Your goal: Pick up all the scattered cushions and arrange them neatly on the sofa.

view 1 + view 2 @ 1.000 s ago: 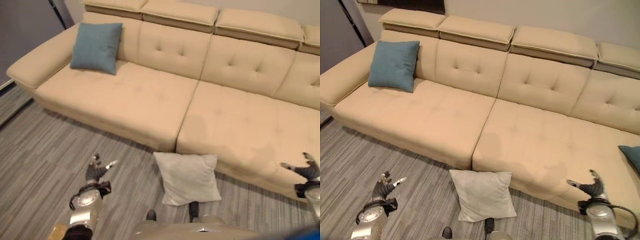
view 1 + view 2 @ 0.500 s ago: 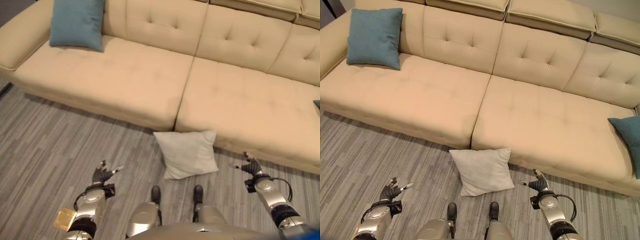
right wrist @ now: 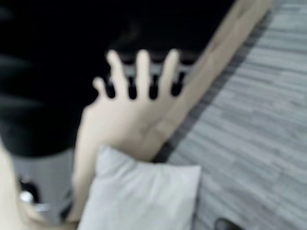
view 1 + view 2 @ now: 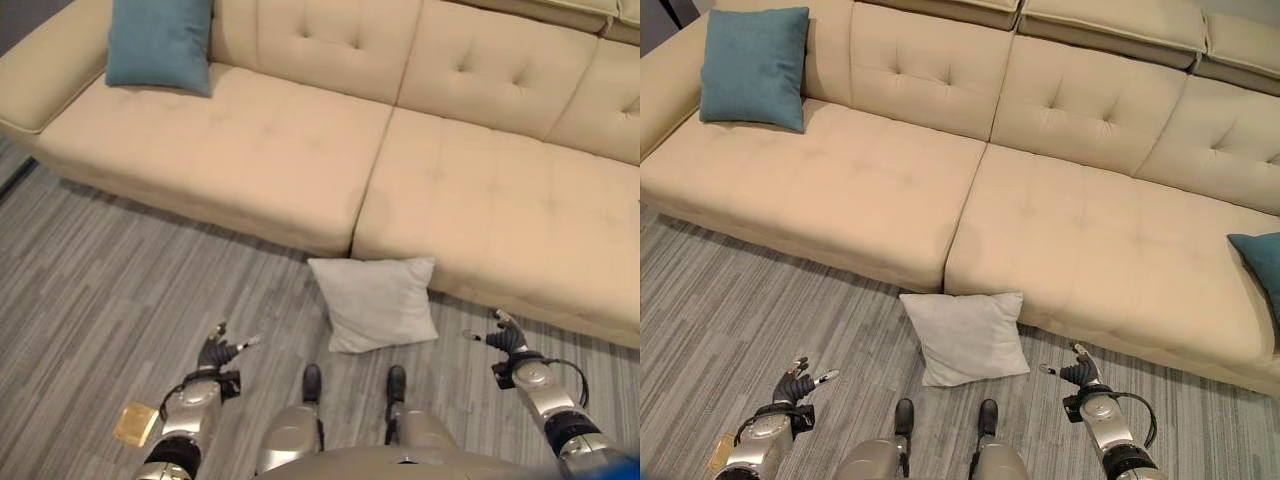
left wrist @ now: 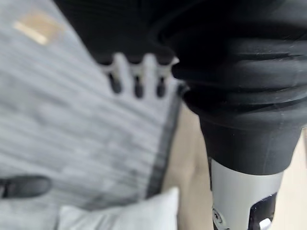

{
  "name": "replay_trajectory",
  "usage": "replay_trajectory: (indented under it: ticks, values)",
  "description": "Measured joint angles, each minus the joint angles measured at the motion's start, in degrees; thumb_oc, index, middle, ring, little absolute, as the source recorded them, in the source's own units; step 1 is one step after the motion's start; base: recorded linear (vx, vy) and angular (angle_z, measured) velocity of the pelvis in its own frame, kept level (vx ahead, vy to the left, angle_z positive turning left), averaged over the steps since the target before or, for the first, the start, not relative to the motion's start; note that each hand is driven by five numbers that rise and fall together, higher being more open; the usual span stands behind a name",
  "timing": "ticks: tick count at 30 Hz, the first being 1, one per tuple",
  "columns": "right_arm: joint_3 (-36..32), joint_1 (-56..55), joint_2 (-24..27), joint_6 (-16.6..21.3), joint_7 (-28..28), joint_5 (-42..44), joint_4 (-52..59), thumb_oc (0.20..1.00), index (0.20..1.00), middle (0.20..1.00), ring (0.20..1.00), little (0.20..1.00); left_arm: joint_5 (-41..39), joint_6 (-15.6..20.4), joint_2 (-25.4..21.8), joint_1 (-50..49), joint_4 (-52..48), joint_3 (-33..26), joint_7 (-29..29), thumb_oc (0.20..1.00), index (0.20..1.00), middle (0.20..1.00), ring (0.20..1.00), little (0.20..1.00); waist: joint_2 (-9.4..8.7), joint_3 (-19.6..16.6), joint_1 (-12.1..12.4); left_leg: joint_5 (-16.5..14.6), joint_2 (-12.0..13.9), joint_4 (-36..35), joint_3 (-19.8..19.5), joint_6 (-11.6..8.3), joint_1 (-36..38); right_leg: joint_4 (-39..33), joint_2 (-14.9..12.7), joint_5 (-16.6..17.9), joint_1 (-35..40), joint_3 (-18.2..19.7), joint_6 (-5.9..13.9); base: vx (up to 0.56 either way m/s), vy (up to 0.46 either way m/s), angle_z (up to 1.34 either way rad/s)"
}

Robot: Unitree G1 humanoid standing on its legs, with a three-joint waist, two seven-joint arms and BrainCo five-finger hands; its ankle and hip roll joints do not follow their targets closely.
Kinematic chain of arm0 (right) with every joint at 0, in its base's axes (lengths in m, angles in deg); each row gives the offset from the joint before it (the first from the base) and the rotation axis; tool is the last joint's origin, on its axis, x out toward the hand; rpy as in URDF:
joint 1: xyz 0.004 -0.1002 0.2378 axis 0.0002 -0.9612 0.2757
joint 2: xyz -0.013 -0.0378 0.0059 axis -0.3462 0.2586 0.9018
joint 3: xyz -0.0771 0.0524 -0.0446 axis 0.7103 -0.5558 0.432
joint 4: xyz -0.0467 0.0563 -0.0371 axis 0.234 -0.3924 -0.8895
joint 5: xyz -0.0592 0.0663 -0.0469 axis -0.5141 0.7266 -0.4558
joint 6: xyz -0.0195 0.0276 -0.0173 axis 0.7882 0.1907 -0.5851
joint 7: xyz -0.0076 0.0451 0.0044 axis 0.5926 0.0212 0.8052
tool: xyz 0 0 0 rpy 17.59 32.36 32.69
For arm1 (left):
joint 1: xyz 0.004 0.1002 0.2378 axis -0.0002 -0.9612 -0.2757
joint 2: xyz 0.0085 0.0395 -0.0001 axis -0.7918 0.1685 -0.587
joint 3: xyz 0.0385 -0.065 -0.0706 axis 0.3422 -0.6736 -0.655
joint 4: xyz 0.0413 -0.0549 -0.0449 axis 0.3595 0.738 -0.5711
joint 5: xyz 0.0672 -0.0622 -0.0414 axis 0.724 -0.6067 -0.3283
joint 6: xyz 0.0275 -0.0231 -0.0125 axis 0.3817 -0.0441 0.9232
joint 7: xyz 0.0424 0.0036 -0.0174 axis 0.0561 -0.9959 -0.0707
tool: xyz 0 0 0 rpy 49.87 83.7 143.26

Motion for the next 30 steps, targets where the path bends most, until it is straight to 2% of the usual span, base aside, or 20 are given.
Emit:
replay_trajectory:
  ticks: [3,5,8,12,14,16,18,20,22,23,25,26,27,28,29,30]
  values:
    - [0.14,1.09,-0.02,-0.04,0.02,-0.29,0.2,1.0,1.0,1.0,1.0,1.0,-0.02,-0.02,-0.05,-0.78,0.57,-0.04,-0.02,1.0,1.0,1.0,1.0,1.0,-0.42,0.26,0.28,-0.81,-0.33,0.13,1.76,0.75,1.77,4.09,-0.41,-1.09,-1.17,1.73,1.38,0.04,0.08,-0.29]
    - [0.67,1.78,-0.35,-0.05,0.02,-0.28,-0.13,1.0,1.0,1.0,1.0,1.0,-0.01,0.04,-0.3,-0.52,1.95,-0.27,-0.04,1.0,1.0,1.0,1.0,1.0,-1.29,0.68,0.49,-1.33,-0.84,-0.06,2.7,0.63,2.95,6.33,-1.05,-2.57,-2.06,2.77,1.48,0.04,0.016,-0.17]
    - [2.49,1.95,-0.46,0.03,0.13,-0.3,-0.22,1.0,1.0,1.0,1.0,1.0,-0.03,0.01,-0.82,-0.21,2.76,-0.68,-0.13,1.0,1.0,1.0,1.0,1.0,-2.11,0.85,0.99,-1.67,-1.04,-0.13,2.96,1.03,2.92,6.05,-1.74,-2.91,-2.43,2.95,1.34,0.11,-0.051,-0.09]
    - [2.58,2.03,-0.39,0.05,0.23,-0.34,-0.05,1.0,1.0,1.0,1.0,1.0,-0.06,-0.01,-0.72,-1.3,3.0,-1.65,-0.44,1.0,1.0,1.0,1.0,1.0,-1.16,1.29,0.91,-0.75,-0.18,-0.87,1.59,0.22,2.69,4.72,-0.56,-2.58,-1.67,2.9,1.48,0.13,-0.102,0.08]
    - [2.21,0.62,0.04,-0.07,0.26,-0.34,-0.07,1.0,1.0,1.0,1.0,1.0,0.04,0.02,0.43,-1.65,3.58,-1.69,-0.63,1.0,1.0,1.0,1.0,1.0,0.21,0.91,0.1,-0.13,0.39,-0.91,-0.7,-0.04,3.09,3.08,-0.03,-2.33,1.16,0.4,1.02,0.13,-0.195,0.53]
    - [1.78,-0.52,0.86,-0.15,0.36,-0.33,0.21,1.0,1.0,1.0,1.0,1.0,0.02,0.02,1.88,-1.84,3.34,-0.91,-0.53,1.0,1.0,1.0,1.0,1.0,1.83,-0.09,-0.22,0.32,1.0,-0.8,-3.86,-0.72,2.02,3.18,0.73,-3.24,1.88,-2.36,0.1,0.05,-0.198,0.76]
    - [1.86,-0.89,1.48,-0.26,0.36,-0.3,0.5,1.0,1.0,1.0,1.0,1.0,0.02,0.02,2.07,-1.53,3.14,-0.13,-0.26,1.0,1.0,1.0,1.0,1.0,2.36,-0.58,-0.81,0.92,1.53,-0.94,-6.34,-1.58,0.65,3.04,1.03,-3.88,1.85,-4.26,-1.21,0.01,-0.171,0.71]
    - [1.67,-0.76,1.52,-0.31,0.34,-0.22,0.51,1.0,1.0,1.0,1.0,1.0,0.04,-0.02,2.14,-1.6,3.93,0.14,0.06,1.0,1.0,1.0,1.0,1.0,3.02,-0.83,-0.61,1.34,2.61,-0.98,-7.85,-2.29,-0.25,3.16,2.42,-4.25,1.6,-5.46,-1.76,0.01,-0.087,0.37]
    - [1.43,-0.47,1.7,-0.33,0.24,-0.22,0.55,1.0,1.0,1.0,1.0,1.0,0.07,-0.28,2.12,-1.52,4.45,1.58,0.12,1.0,1.0,1.0,1.0,1.0,3.65,-1.32,-0.2,1.21,3.97,-1.25,-8.4,-3.26,-1.64,3.47,3.5,-4.5,0.73,-6.65,-3.46,0.0,-0.153,0.33]
    - [1.06,-1.33,1.74,-0.31,0.17,-0.17,0.59,1.0,1.0,1.0,1.0,1.0,0.08,-0.48,2.49,-1.48,4.41,2.24,0.14,1.0,1.0,1.0,1.0,1.0,4.24,-1.65,-0.15,0.66,4.92,-1.35,-9.48,-3.38,-2.65,5.17,4.56,-5.62,-0.04,-7.64,-4.99,-0.06,-0.21,0.37]
    - [0.94,-2.36,1.8,-0.31,0.1,0.31,0.65,1.0,1.0,1.0,1.0,1.0,0.11,-0.48,2.71,-0.73,4.42,2.97,0.13,1.0,1.0,1.0,1.0,1.0,4.61,-1.67,-0.34,0.45,5.63,-0.08,-9.73,-3.03,-3.73,8.67,5.03,-7.56,-1.37,-8.3,-5.97,-0.11,-0.143,0.39]
    - [1.05,-2.93,1.79,-0.3,0.04,0.47,0.62,1.0,1.0,1.0,1.0,1.0,0.16,-0.46,2.52,-0.01,4.41,3.87,0.14,1.0,1.0,1.0,1.0,1.0,4.65,-1.61,-0.42,-0.02,5.68,2.98,-10.28,-3.32,-5.77,11.67,5.08,-9.01,-2.84,-7.95,-6.89,-0.06,-0.089,0.64]
    - [1.18,-3.08,1.77,-0.3,-0.04,0.94,0.02,1.0,1.0,1.0,1.0,1.0,0.2,-0.45,2.17,1.7,4.43,5.06,0.17,1.0,1.0,1.0,1.0,1.0,4.18,-1.33,-0.64,0.38,5.23,7.28,-11.5,-4.42,-9.62,15.34,4.72,-11.82,-5.24,-8.5,-7.6,-0.01,-0.055,0.73]
    - [1.05,-2.52,1.77,-0.34,-0.16,1.06,-0.87,1.0,1.0,1.0,1.0,1.0,0.2,-0.42,2.4,2.41,4.4,5.17,0.27,1.0,1.0,1.0,1.0,1.0,4.3,-1.32,-0.92,2.16,5.43,5.7,-11.41,-4.21,-9.77,16.54,4.73,-12.51,-5.96,-9.61,-7.99,0.04,-0.008,0.86]
    - [0.39,-2.43,1.78,-0.35,-0.41,1.46,-1.42,1.0,1.0,1.0,1.0,1.0,0.21,-0.43,2.62,3.14,4.35,5.88,0.41,1.0,1.0,1.0,1.0,1.0,4.69,-1.31,-1.55,2.89,5.68,3.82,-10.93,-3.17,-9.73,17.41,4.7,-13.36,-6.21,-10.96,-8.19,0.08,0.037,0.82]
    - [-0.49,-2.66,1.64,-0.43,-0.56,2.03,-1.61,1.0,1.0,1.0,1.0,1.0,0.24,-0.43,2.68,3.96,4.26,6.87,0.55,1.0,1.0,1.0,1.0,1.0,4.97,-1.34,-1.91,1.86,6.06,3.24,-9.67,-2.12,-9.97,17.56,3.93,-13.99,-6.11,-13.33,-8.63,0.13,0.097,0.91]
